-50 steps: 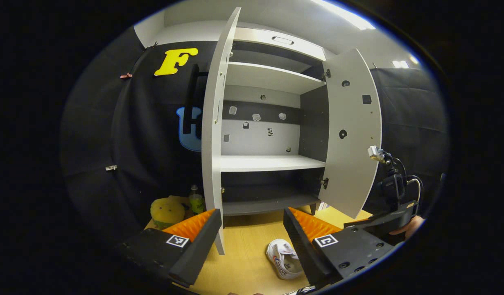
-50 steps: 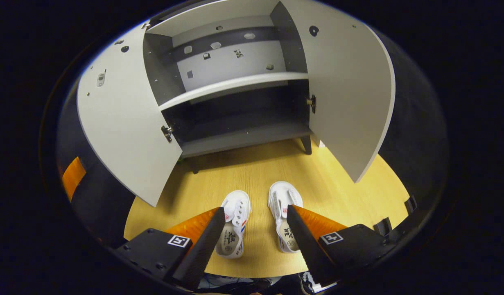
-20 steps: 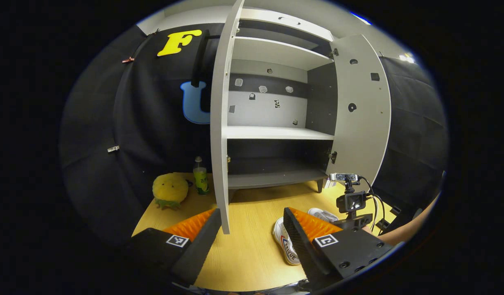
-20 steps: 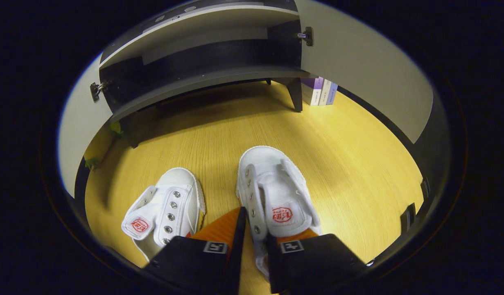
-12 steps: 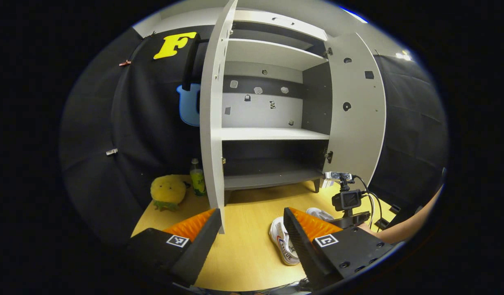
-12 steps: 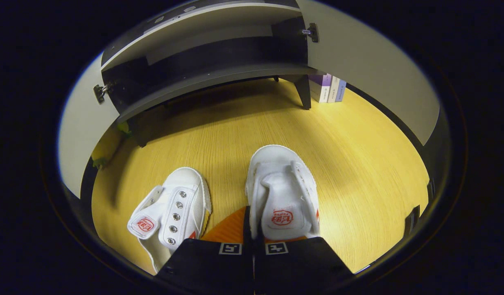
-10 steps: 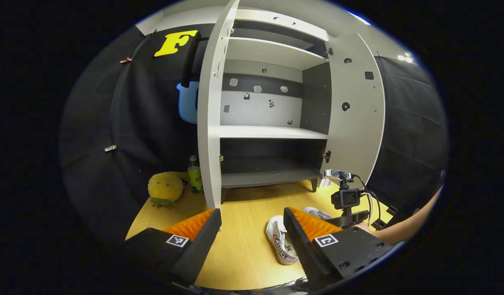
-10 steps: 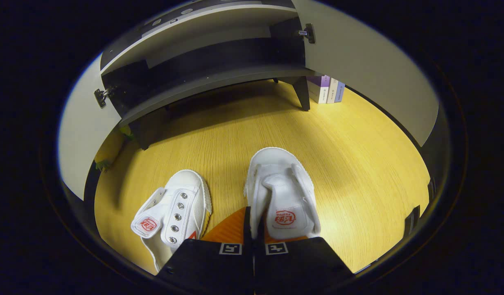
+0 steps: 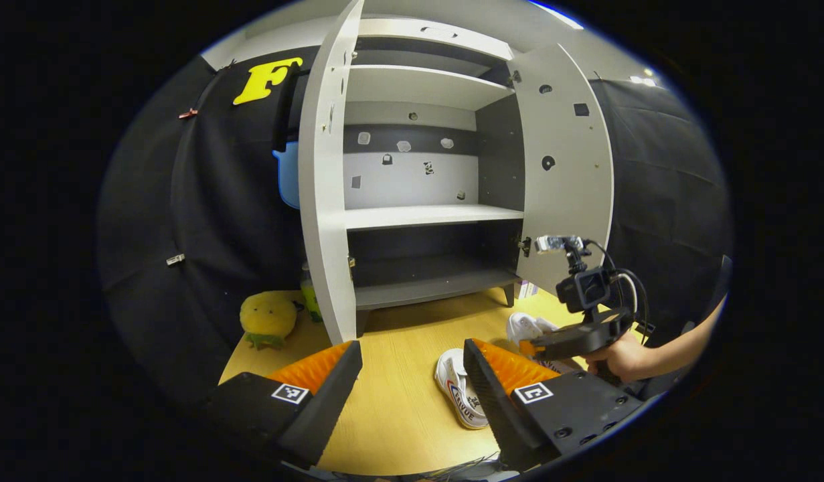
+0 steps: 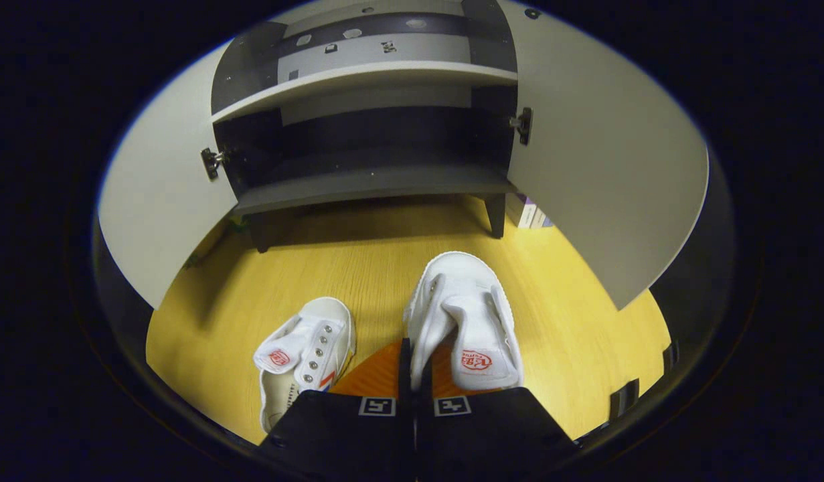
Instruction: Grab one shoe with the right hand and put it into the shoe cabinet, grab the other shoe with the left hand and put it into the shoe cabinet; then close the right door with the right hand and the left door with the left hand.
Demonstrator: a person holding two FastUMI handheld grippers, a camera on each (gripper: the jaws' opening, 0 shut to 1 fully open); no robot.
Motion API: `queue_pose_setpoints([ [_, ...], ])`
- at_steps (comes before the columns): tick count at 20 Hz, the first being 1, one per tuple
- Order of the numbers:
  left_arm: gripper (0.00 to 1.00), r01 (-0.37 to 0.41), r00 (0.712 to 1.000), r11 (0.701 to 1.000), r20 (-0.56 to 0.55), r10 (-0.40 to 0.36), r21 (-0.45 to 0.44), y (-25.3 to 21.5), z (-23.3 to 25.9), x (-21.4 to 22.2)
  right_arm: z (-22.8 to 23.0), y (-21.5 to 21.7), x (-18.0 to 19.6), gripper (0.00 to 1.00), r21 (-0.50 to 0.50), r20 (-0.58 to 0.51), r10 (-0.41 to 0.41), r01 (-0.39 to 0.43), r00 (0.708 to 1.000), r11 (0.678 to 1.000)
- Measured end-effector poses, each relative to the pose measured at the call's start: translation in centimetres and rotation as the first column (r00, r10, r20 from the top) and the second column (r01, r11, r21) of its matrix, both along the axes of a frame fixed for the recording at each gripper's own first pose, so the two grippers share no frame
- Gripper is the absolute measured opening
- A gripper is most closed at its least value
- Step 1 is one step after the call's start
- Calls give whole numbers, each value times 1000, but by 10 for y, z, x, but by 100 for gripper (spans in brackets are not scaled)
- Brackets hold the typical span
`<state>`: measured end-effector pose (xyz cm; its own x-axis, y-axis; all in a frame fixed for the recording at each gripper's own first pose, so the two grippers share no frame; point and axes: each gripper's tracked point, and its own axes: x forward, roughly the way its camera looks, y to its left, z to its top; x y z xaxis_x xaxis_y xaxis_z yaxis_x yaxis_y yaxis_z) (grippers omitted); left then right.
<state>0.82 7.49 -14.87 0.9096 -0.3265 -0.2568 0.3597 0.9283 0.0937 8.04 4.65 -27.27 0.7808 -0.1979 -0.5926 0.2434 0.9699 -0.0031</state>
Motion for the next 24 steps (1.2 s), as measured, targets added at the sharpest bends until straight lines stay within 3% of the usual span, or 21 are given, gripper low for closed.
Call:
queue_pose_setpoints([
  [4,95,9,1000,1000,9,-9,-15,-5,5,3,79,9,15,6,-77,104,85,-77,991,994],
  [10,95,39,999,997,21,-37,-66,-11,15,14,189,27,55,6,-112,215,159,-138,963,984],
  [13,96,55,997,998,47,-54,-14,-7,16,18,247,29,91,6,-146,283,190,-154,940,977],
  [18,95,55,997,997,61,-52,-46,-11,27,12,327,16,151,6,-193,373,210,-146,904,970],
  [24,95,4,996,999,87,-1,-42,-12,47,17,363,2,236,6,-189,377,222,-160,899,969],
])
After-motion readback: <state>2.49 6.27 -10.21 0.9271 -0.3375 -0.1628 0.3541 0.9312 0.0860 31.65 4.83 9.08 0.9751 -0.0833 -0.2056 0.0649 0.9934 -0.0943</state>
